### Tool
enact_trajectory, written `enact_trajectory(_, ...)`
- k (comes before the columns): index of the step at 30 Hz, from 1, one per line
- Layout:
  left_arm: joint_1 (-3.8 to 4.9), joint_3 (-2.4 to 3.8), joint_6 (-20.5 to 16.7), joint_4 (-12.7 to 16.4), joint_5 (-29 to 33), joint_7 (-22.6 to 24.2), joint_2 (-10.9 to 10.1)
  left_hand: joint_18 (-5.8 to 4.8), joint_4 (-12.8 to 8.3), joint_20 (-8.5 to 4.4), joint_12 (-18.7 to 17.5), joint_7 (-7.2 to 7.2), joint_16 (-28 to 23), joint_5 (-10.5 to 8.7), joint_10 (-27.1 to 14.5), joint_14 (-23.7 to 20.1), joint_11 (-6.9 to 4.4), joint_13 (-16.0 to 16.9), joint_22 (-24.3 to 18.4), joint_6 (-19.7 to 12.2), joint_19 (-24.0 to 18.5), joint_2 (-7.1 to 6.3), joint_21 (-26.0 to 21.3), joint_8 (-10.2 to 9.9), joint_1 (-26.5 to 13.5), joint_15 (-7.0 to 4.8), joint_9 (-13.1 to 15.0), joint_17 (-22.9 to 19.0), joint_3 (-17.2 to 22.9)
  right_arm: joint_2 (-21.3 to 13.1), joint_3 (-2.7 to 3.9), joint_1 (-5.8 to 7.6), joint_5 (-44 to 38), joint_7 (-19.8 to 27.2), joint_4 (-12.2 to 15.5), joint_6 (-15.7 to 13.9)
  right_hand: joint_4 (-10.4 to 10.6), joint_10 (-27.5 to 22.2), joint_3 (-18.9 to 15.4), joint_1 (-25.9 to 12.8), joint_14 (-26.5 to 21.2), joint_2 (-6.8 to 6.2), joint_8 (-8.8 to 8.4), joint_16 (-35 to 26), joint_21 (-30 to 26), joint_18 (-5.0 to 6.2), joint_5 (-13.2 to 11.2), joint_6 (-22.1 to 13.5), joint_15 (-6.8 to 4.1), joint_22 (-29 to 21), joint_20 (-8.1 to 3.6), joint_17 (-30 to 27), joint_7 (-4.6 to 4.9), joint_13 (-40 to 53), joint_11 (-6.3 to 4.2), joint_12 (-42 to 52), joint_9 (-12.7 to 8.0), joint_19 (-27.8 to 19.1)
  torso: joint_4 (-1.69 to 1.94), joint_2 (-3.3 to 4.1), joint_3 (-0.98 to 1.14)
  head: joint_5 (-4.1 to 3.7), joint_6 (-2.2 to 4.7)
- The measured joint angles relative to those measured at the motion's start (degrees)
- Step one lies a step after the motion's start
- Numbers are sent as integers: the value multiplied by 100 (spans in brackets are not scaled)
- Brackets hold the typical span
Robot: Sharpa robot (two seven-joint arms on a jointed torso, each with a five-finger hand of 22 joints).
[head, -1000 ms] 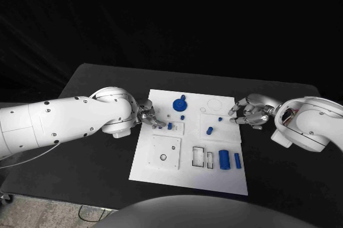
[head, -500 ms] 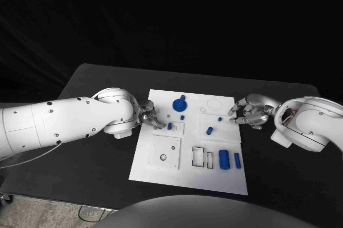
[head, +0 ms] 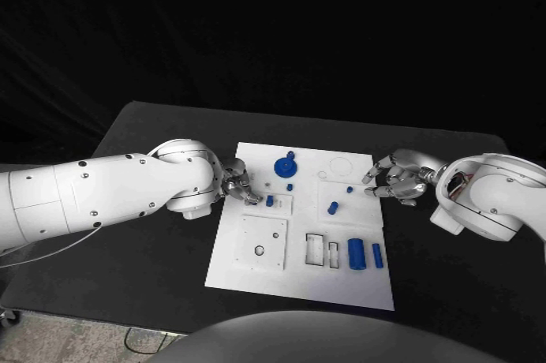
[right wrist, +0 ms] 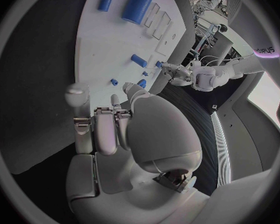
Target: Assemble the parts on the task board
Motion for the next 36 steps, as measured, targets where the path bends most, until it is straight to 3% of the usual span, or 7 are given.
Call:
enact_trajectory(7, 0, -1, -24, -11, 1, 65, 1, 0, -118, 0, 0, -21, 0, 425, 0, 0, 0, 0, 4, -21, 0, 17, -21, -24, 225, 0, -5, 0, 169, 1, 0, -2, 3, -1, -1, 5, -1, 0, 33, 0, 0, 0, 0, 0, -26, 0, 0, 0, 0, 5, 0, 0, 0, 0, 0, 5, -5, 0, 4, 3, -1, -4, 0)
enact_trajectory(16, 0, -2, -57, -2, 22, 112, -24, 0, -347, 0, 0, -7, 0, 989, 0, 0, 0, 0, 4, -29, 0, -158, -21, -119, 413, 0, -82, -1, 428, 5, 0, -5, 10, -6, -3, 15, -1, 0, 32, -16, 0, -16, 0, -23, -54, 0, 0, 0, 0, 4, 0, 0, 0, 0, 0, -19, -5, 0, 4, 4, -4, 2, 0)
enact_trajectory(26, 0, 45, -112, 20, 138, 125, -47, 0, -489, 0, 0, -8, 0, 1066, 21, 0, -20, 0, 3, 15, 0, -250, -21, -157, 484, 0, -112, -1, 570, 1, 0, -15, 15, -12, -19, 27, 0, -20, 32, -15, 21, -16, 0, -23, -90, 0, 0, 0, 21, 3, -21, -1, 0, -2, 19, -19, -9, -21, 4, 4, -4, -13, 0)
enact_trajectory(30, 3, 108, -114, 47, 184, 125, -74, 0, -506, 0, 0, -8, 0, 1066, 20, 0, -20, 0, 3, 16, 0, -257, -41, -157, 477, 1, -107, -1, 587, -5, 0, -17, 17, -16, -19, 33, -16, -19, 48, -15, 21, -16, 0, -47, -112, -1, 21, 0, 21, 3, -21, -1, 0, -2, 19, -19, -9, -21, 5, 4, -4, -13, 0)
enact_trajectory(33, 48, 176, -91, 47, 212, 110, -104, -1, -515, 0, 0, -6, 0, 1065, 20, 0, -20, 0, 3, 16, 0, -258, -55, -158, 476, 1, -107, -2, 628, -7, 0, -17, 17, -19, -19, 35, -16, -20, 48, -15, 21, -16, 0, -46, -112, -1, 21, 0, 21, 3, -1, -1, 0, 1, 19, -41, -9, -42, 8, 4, -1, -13, 0)
enact_trajectory(36, 158, 209, -30, 31, 255, 100, -119, 0, -537, -12, 0, 0, 0, 1064, 20, 0, -20, 0, 3, 22, -13, -281, -61, -158, 485, 1, -107, -2, 650, -5, 0, -17, 18, -22, -19, 36, -16, -20, 48, -15, 21, -16, 0, -46, -112, 0, 21, 0, 21, 3, -1, -1, 0, 3, 20, -42, -9, -42, 7, 2, 3, -12, 0)
